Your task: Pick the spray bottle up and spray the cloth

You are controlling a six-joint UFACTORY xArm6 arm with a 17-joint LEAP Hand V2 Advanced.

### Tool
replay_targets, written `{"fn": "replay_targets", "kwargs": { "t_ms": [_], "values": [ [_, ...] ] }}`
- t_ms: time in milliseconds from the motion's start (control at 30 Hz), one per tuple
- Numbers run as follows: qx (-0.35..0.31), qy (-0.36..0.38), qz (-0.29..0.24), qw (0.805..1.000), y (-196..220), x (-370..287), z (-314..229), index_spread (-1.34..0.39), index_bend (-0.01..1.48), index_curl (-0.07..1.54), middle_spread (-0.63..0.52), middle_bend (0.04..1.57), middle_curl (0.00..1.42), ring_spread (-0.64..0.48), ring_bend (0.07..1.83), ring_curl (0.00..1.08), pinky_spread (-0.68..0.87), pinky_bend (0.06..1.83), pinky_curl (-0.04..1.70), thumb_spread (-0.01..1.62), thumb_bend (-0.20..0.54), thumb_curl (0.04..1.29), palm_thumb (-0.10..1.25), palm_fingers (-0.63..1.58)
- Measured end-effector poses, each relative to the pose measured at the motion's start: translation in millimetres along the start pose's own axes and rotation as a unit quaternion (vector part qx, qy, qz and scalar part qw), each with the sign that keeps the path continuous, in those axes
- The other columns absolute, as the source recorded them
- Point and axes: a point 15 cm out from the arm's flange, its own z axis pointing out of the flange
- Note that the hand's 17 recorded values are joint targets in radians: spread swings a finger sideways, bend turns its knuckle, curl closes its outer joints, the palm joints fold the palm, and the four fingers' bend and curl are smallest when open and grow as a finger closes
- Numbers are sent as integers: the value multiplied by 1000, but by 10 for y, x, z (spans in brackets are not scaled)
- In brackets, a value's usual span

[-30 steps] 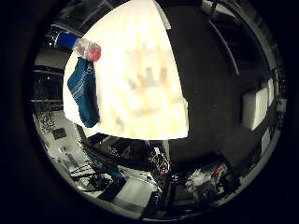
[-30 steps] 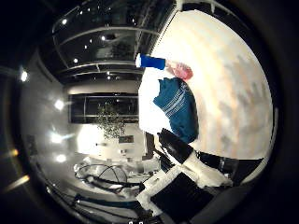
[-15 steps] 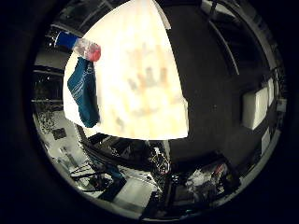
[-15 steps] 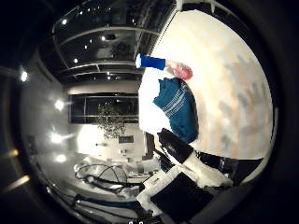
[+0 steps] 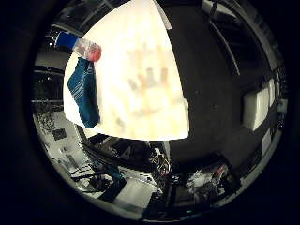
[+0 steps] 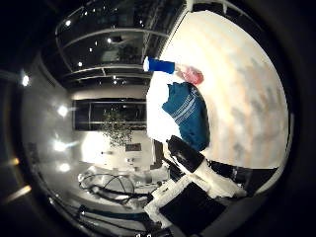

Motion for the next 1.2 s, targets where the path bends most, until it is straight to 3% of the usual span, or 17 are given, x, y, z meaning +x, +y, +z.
{"fn": "replay_targets", "kwargs": {
  "t_ms": [633,967,1200],
  "values": [
    [-1,-5,3,1000,0,12,35,-271,152,266,131,236,352,213,280,279,386,323,317,1071,-23,350,618,132],
    [-23,-2,8,1000,-71,156,410,-262,136,249,129,259,355,213,306,285,387,344,321,1064,-26,346,605,106],
    [-10,-51,0,999,-250,-67,712,-263,142,239,128,248,348,206,328,286,379,378,327,1052,-28,328,569,69]
  ]
}}
